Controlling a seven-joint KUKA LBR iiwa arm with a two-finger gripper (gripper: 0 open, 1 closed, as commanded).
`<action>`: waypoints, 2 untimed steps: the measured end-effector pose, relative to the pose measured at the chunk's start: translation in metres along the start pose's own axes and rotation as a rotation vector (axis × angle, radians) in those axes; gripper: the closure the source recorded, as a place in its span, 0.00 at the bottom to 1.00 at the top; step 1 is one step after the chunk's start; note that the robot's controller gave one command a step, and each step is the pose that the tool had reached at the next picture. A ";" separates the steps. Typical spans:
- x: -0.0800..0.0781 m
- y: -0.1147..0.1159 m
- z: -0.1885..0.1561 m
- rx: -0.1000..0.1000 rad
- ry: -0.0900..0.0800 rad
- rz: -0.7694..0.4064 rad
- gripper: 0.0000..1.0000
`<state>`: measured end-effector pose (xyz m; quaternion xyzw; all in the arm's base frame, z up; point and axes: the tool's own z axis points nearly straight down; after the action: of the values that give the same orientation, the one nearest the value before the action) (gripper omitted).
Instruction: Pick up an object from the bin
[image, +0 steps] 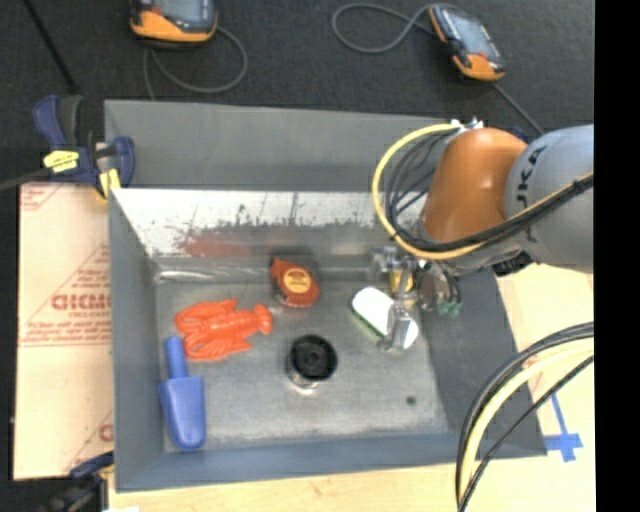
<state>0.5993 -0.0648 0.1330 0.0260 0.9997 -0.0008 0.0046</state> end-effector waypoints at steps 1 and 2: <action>0.005 -0.004 -0.006 0.000 0.004 -0.026 0.00; -0.007 -0.010 0.044 -0.001 0.006 0.186 1.00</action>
Offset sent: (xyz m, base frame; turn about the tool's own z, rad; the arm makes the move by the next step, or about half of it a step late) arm 0.0058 -0.0099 -0.0442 0.1886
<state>0.6060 -0.0756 0.0894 0.1189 0.9929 -0.0001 0.0018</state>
